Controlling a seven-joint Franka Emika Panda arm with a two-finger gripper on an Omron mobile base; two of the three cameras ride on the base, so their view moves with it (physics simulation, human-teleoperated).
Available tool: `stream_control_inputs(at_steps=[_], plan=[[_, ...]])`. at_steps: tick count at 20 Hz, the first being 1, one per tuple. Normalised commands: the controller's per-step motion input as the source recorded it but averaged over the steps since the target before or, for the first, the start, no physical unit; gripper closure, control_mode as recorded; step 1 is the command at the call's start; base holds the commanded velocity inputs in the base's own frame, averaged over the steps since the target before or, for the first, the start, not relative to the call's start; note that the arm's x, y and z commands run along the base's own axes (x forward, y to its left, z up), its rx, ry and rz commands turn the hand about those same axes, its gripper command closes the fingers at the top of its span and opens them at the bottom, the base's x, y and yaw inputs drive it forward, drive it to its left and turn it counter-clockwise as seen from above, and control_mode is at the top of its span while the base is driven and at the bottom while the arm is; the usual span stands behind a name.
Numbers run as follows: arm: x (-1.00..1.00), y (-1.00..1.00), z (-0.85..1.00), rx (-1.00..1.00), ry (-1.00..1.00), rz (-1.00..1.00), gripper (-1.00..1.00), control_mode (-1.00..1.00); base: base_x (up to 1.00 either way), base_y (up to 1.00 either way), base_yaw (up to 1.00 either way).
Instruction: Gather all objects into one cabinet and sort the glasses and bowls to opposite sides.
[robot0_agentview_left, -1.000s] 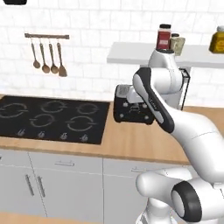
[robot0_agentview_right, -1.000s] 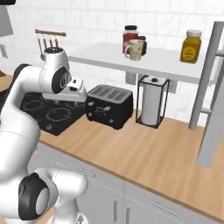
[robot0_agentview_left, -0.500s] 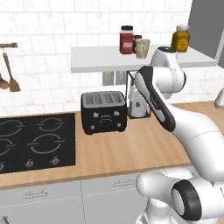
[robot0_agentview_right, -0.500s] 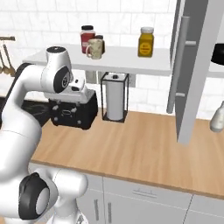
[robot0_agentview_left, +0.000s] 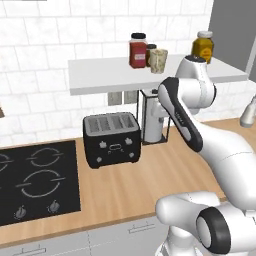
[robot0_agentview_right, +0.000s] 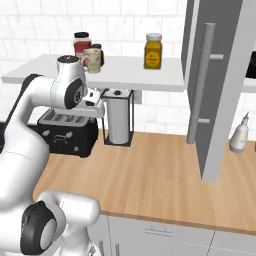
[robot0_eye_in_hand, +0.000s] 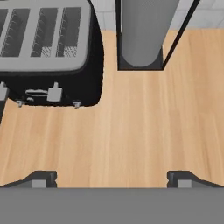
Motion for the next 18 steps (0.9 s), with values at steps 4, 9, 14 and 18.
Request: stream_control_inputs(at_steps=[4, 9, 14, 18], plan=[[0.0, 0.0, 0.0, 0.0, 0.0, 0.0, -1.0, 1.0, 1.0, 0.26, -0.04], [0.0, 0.0, 0.0, 0.0, 0.0, 0.0, -1.0, 1.0, 1.0, 0.22, -0.02], [0.0, 0.0, 0.0, 0.0, 0.0, 0.0, -1.0, 1.0, 0.87, 0.28, -0.01], [0.0, 0.0, 0.0, 0.0, 0.0, 0.0, -1.0, 1.0, 0.33, 0.2, 0.0]])
